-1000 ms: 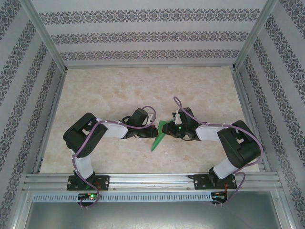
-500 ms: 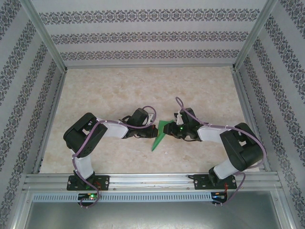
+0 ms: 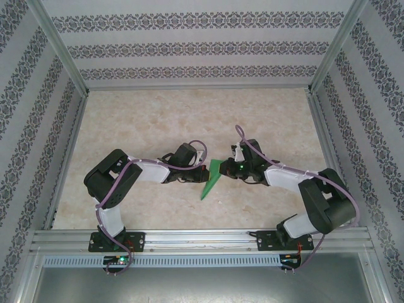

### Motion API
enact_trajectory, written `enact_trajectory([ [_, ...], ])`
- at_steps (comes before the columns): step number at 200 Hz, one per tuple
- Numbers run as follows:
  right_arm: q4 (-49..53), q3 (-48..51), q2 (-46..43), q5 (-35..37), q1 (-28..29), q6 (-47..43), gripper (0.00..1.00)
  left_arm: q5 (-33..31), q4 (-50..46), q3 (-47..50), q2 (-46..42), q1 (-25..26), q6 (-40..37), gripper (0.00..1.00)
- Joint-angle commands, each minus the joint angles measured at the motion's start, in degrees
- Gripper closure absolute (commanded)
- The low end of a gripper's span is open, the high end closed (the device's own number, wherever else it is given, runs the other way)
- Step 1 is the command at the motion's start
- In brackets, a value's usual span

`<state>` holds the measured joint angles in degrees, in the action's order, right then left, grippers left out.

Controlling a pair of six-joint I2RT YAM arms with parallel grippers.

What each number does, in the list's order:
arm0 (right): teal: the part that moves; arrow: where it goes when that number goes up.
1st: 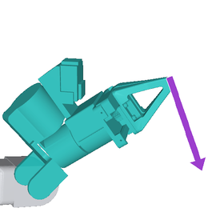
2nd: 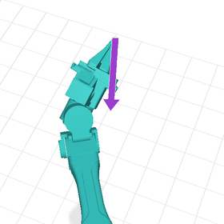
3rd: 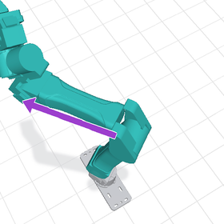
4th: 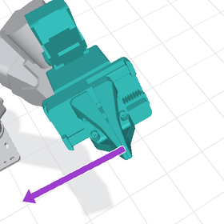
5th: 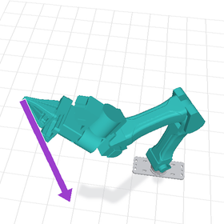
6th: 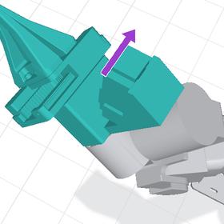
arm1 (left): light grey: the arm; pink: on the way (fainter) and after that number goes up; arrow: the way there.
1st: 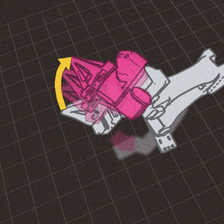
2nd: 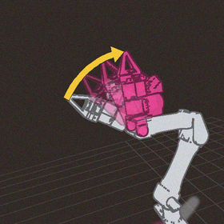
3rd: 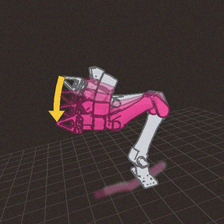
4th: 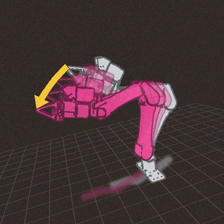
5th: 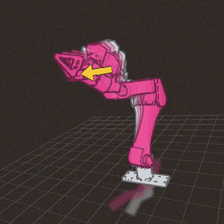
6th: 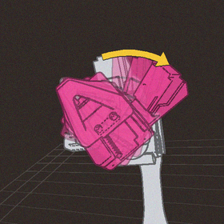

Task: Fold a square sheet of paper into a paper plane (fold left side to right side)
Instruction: Fold the wing for the fifth time at the center of the table.

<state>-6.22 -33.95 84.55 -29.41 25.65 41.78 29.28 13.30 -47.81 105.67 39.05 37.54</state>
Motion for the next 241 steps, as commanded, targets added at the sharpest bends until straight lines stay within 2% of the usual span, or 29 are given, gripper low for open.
enact_trajectory([
  [1, -1.3, -1.9, 2.0, 0.3, 0.5, -1.2, 0.91, -9.2, -5.8, 2.3, 3.3, 0.5, 0.1, 0.99],
  [76, -3.1, -3.0, 6.1, 0.7, 0.5, -2.0, 0.92, -12.9, -6.0, 4.0, 2.3, 0.5, 2.0, 1.00],
  [241, -4.2, -2.8, 12.7, 1.7, 0.5, -2.8, 0.93, -13.9, -5.5, 5.0, 1.5, 0.5, 2.5, 1.00],
])
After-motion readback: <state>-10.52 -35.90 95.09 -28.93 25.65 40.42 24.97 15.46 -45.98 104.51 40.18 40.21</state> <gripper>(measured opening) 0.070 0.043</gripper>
